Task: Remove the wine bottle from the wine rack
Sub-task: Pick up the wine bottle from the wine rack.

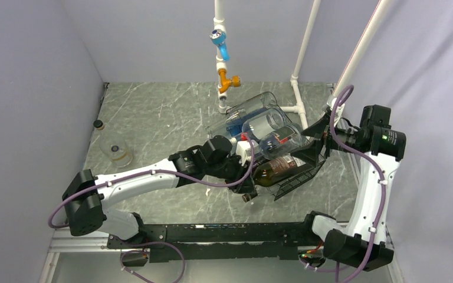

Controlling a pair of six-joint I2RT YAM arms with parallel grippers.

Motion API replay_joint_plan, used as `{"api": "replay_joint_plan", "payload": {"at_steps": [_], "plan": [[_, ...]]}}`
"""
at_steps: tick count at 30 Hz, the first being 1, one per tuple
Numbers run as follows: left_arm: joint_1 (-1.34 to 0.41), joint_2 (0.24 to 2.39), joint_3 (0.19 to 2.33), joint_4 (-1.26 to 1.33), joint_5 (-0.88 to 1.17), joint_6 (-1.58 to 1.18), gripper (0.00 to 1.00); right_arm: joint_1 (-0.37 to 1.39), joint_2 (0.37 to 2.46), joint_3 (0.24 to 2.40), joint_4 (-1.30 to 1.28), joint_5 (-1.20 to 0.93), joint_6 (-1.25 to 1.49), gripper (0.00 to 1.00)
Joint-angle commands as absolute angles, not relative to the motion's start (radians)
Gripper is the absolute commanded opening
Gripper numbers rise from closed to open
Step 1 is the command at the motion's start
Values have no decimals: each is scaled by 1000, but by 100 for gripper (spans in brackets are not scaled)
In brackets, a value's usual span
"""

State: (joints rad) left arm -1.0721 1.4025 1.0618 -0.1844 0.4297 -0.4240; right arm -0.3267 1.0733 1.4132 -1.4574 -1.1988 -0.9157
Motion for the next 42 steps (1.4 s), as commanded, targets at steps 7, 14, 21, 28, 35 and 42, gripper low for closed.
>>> {"api": "replay_joint_plan", "payload": {"at_steps": [7,14,21,28,35,42], "plan": [[-1052,1257,1072,-17,515,-424,0,-330,1116,1521,-1497,-1236,-954,100],[-1008,1188,1030,-44,548,-453,0,-283,1153,1584,-1495,-1204,-948,100],[-977,1104,1018,-159,551,-440,0,-116,1193,1661,-1399,-1119,-842,100],[-934,989,996,-258,537,-446,0,105,1267,1751,-1356,-1028,-815,100],[-873,890,957,-312,538,-497,0,313,1367,1851,-1392,-996,-908,100],[-830,815,950,-425,512,-512,0,485,1480,1990,-1461,-944,-1064,100]]}}
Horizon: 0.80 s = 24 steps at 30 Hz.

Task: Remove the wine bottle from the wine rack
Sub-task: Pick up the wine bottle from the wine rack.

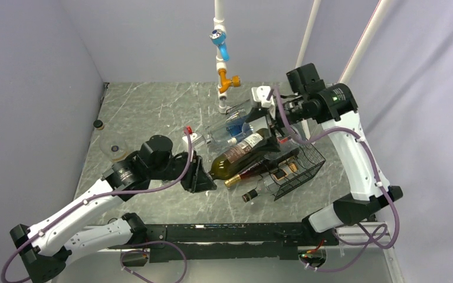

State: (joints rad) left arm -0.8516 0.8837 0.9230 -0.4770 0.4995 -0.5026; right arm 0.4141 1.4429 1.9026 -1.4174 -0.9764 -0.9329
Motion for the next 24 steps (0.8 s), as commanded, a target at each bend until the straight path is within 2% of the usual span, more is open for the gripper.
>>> {"api": "replay_joint_plan", "payload": {"at_steps": [1,7,14,24], "plan": [[-824,807,952,-449,507,-514,0,511,1497,1999,-1469,-933,-1092,100],[-800,759,980,-585,450,-536,0,664,1583,2017,-1464,-846,-1213,100],[-793,689,1035,-752,383,-555,0,831,1695,2124,-1409,-734,-1196,100],[-793,644,1086,-930,339,-581,0,922,1785,2106,-1361,-755,-1193,100]]}}
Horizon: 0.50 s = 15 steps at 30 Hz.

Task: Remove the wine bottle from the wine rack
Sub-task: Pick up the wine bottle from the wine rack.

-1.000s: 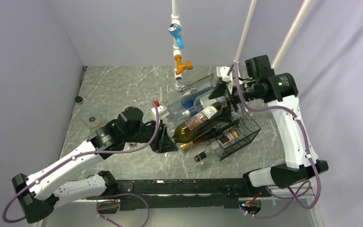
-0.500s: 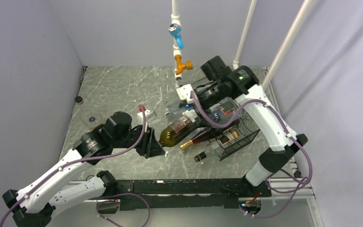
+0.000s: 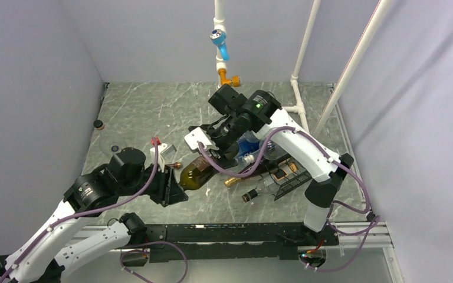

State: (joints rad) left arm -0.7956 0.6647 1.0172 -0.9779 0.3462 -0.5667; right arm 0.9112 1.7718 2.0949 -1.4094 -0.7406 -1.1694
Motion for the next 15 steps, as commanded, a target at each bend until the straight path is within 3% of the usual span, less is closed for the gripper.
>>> {"api": "replay_joint_plan", "payload": {"at_steps": [1,15], "plan": [[-793,644,1085,-937,339,-587,0,927,1787,2098,-1352,-751,-1191,100],[-733,655,1009,-922,373,-636,0,981,1807,1945,-1197,-723,-1176,97]]}}
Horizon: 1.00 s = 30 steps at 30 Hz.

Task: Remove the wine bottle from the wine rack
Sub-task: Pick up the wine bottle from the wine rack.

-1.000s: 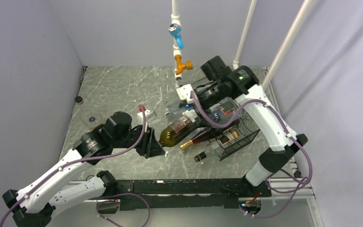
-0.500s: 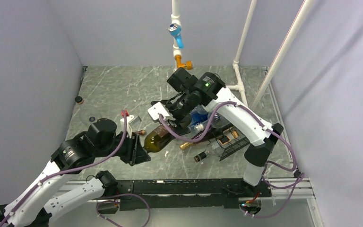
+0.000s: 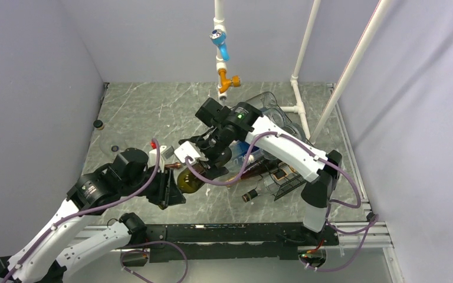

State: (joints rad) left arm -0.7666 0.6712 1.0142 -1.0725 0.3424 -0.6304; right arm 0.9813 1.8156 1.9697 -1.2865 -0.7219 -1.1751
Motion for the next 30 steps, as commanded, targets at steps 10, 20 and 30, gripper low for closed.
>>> {"api": "replay_joint_plan", "payload": {"at_steps": [10,20,30], "plan": [[-562,701,1005,-921,569,-579,0,982,1793,1876,-1081,-709,-1119,97],[-492,705,1037,-1050,670,-585,0,963,1819,1927,-1053,-781,-1051,100],[-483,733,1061,-1150,633,-541,0,915,1812,1927,-1106,-892,-1095,100]]}}
